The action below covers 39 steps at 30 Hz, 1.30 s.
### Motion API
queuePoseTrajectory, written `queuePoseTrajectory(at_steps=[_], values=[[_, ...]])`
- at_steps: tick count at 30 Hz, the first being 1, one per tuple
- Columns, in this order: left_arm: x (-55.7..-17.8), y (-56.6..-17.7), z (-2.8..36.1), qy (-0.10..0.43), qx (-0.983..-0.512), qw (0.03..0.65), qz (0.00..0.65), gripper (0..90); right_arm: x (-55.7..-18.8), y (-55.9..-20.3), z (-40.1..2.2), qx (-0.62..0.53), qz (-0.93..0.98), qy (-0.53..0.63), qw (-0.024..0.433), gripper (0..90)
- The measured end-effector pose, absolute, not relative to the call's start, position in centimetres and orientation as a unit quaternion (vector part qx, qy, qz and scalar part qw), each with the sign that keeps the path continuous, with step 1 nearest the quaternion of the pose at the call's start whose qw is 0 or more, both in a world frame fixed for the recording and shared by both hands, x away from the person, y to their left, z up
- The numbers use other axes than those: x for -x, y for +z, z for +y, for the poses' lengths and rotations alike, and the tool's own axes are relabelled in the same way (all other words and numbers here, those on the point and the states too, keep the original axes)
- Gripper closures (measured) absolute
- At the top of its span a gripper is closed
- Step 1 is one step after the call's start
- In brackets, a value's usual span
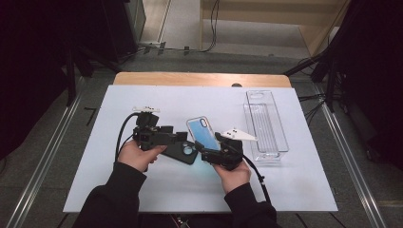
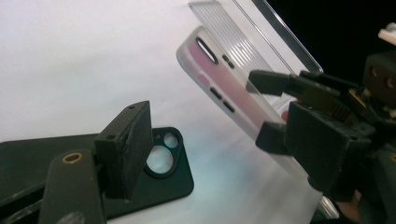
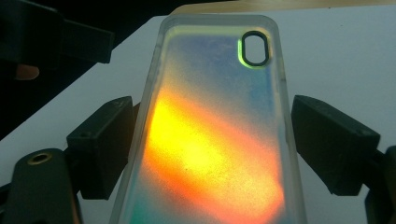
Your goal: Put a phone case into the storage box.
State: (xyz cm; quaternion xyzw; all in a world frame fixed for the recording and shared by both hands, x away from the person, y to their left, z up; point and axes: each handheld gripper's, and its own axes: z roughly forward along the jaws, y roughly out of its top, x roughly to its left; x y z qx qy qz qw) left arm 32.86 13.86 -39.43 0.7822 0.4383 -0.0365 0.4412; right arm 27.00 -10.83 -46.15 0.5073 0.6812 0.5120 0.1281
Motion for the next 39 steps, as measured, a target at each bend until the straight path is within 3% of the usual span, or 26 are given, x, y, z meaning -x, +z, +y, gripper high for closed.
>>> queuePoseTrajectory(at_steps=[18, 22, 31, 39], values=[[-34.7, -40.0, 12.2, -0.038, -0.764, 0.428, 0.482, 29.2, -26.5, -47.4, -9.3, -0.523, 0.633, 0.560, 0.104, 14.7], [-34.9, -40.2, 11.9, -0.044, -0.755, 0.425, 0.497, 37.8, -26.3, -47.5, -8.9, -0.519, 0.632, 0.567, 0.104, 14.7], [-35.3, -40.6, 12.4, -0.086, -0.722, 0.440, 0.528, 72.5, -25.9, -47.6, -8.5, -0.510, 0.625, 0.581, 0.111, 14.6], [-35.3, -40.7, 12.7, -0.111, -0.705, 0.458, 0.530, 77.7, -26.0, -47.8, -8.3, -0.507, 0.627, 0.580, 0.116, 14.5]])
